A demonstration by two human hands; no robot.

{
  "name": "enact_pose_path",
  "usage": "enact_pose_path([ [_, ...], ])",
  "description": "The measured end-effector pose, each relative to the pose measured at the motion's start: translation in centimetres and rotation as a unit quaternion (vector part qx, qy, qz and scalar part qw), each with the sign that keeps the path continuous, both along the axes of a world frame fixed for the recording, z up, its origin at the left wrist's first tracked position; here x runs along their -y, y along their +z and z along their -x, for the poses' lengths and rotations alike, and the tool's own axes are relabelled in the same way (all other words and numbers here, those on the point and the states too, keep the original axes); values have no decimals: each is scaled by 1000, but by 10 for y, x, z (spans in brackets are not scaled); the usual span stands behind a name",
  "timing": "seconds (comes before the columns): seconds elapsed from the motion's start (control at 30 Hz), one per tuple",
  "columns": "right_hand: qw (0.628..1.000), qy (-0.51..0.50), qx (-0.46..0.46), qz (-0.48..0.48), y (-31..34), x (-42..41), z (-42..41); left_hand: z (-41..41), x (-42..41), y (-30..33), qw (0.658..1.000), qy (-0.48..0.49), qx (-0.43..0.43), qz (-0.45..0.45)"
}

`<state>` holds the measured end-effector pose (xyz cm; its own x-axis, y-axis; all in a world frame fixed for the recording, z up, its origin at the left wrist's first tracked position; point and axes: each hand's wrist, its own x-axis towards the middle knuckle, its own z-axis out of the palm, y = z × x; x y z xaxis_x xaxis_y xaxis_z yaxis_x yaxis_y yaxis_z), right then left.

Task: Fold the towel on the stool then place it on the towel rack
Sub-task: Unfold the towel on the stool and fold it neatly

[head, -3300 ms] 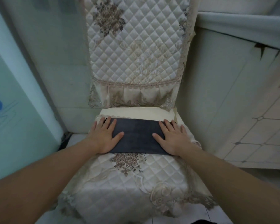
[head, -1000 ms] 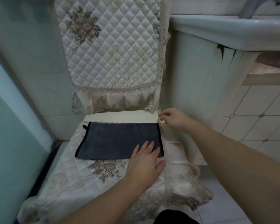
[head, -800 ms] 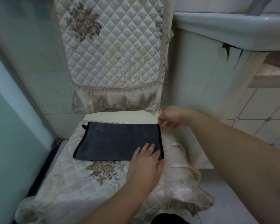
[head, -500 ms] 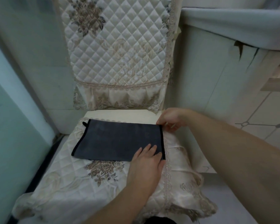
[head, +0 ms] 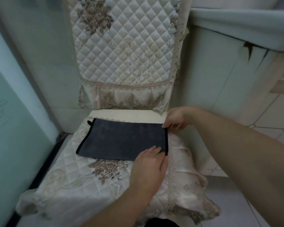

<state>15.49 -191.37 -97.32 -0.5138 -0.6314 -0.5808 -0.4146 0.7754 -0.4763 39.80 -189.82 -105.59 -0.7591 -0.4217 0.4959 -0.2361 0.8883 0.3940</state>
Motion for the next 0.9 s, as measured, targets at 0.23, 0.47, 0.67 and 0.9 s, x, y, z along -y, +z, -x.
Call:
enact_pose_path([
  [0.23, 996, -14, 5, 89, 25, 1, -3, -6, 1, 10, 994, 7, -86, -62],
  [0.47, 985, -26, 20, 171, 74, 28, -33, -24, 21, 59, 940, 59, -216, -257],
  [0.67, 980, -54, -24, 192, 101, 76, -76, -58, 72, 83, 891, 140, -285, -326],
  [0.9, 980, -53, -77, 177, 92, 128, -125, -95, 113, 68, 882, 215, -231, -351],
])
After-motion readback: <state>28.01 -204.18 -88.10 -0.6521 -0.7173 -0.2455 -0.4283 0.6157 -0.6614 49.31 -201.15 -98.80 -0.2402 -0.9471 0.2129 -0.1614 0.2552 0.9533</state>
